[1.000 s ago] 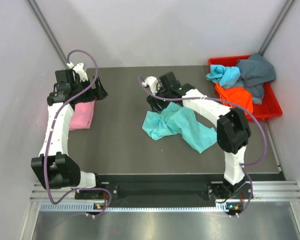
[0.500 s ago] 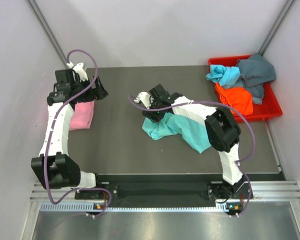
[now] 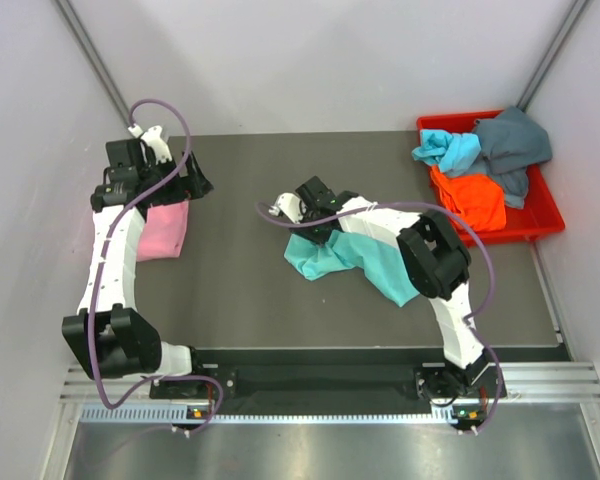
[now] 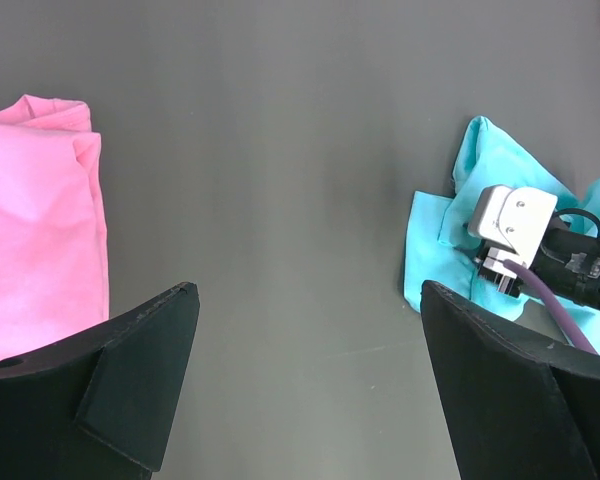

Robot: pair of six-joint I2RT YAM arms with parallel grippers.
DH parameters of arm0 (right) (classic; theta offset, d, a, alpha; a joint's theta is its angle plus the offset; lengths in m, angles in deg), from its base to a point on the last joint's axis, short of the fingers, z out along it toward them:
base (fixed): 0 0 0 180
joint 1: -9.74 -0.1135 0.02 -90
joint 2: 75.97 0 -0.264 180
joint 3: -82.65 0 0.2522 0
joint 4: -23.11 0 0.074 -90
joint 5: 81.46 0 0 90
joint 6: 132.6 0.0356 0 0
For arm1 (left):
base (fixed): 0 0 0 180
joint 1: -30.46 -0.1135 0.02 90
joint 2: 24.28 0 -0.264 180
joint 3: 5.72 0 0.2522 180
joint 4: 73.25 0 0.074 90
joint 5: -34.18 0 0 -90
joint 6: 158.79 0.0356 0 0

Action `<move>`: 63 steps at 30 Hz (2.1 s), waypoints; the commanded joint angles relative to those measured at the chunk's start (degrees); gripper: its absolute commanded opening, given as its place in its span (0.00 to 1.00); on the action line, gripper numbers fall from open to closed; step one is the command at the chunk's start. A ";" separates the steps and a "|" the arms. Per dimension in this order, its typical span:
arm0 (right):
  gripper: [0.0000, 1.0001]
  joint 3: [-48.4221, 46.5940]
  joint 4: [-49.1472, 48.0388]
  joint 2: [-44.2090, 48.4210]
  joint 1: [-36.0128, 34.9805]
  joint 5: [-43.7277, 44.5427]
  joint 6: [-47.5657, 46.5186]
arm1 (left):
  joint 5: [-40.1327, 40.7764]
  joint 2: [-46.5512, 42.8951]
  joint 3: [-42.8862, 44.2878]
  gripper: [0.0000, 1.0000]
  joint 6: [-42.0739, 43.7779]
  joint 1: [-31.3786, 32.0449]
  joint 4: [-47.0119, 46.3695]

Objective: Fold and stack the t-shirts
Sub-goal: Flatten the tshirt out

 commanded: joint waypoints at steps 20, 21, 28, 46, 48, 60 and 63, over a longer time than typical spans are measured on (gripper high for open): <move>0.00 -16.46 -7.46 14.73 2.11 12.70 -2.75 | -5.01 -1.35 -1.59 0.94 -2.75 -0.78 -4.22; 0.00 -19.00 -7.55 15.44 2.29 12.70 -2.66 | -5.10 -1.26 -1.42 0.94 -3.10 -0.78 -4.39; 0.00 -28.86 -9.56 19.65 2.82 13.92 -0.20 | -5.28 -1.17 -0.71 0.93 -3.81 -0.78 -4.92; 0.15 10.76 -3.94 34.51 6.06 12.88 15.61 | -9.41 -0.82 -2.03 0.93 -5.39 -0.70 -5.10; 0.16 10.77 -4.64 34.52 6.25 11.91 15.71 | -8.97 -0.91 -2.03 0.93 -5.04 -0.78 -4.84; 0.46 -9.00 -2.19 13.44 6.33 5.05 17.11 | -7.74 -1.52 -2.29 0.93 -3.81 -1.22 -3.43; 0.48 -9.62 -2.54 7.90 6.60 4.00 16.76 | -7.82 -1.52 -1.68 0.93 -3.64 -1.31 -2.82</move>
